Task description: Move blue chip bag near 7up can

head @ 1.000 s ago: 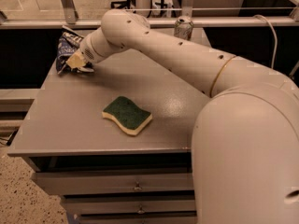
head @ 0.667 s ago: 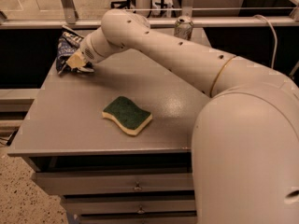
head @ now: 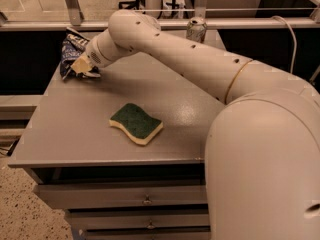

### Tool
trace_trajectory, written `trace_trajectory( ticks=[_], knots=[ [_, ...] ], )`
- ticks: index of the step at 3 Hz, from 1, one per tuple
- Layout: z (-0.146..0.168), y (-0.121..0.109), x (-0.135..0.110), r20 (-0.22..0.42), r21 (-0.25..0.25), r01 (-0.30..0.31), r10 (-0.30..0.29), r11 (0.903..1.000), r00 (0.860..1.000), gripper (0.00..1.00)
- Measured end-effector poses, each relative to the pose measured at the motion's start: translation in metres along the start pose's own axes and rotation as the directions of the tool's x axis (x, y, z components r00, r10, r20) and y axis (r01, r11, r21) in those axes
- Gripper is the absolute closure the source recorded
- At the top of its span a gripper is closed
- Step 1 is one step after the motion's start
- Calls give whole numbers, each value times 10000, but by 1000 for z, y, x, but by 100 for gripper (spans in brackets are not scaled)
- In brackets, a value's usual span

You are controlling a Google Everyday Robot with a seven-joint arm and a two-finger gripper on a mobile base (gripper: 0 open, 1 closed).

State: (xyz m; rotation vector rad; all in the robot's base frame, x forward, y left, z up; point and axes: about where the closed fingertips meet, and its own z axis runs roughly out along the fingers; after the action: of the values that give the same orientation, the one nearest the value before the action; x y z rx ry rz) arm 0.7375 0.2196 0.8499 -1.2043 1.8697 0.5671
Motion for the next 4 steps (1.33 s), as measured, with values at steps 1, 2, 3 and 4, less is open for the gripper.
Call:
trace_trajectory(
  ticks=[1,2,3,4],
  knots=[
    [0,0,0,1,0,0,0,10000,10000,51],
    [0,0,0,1,-1,0,0,10000,10000,27],
    [-13,0,-13,25,-139,302,-302,9994,9995,3],
    [-29,-2,-28,65,-181,683,-682,9975,9976,0]
  ],
)
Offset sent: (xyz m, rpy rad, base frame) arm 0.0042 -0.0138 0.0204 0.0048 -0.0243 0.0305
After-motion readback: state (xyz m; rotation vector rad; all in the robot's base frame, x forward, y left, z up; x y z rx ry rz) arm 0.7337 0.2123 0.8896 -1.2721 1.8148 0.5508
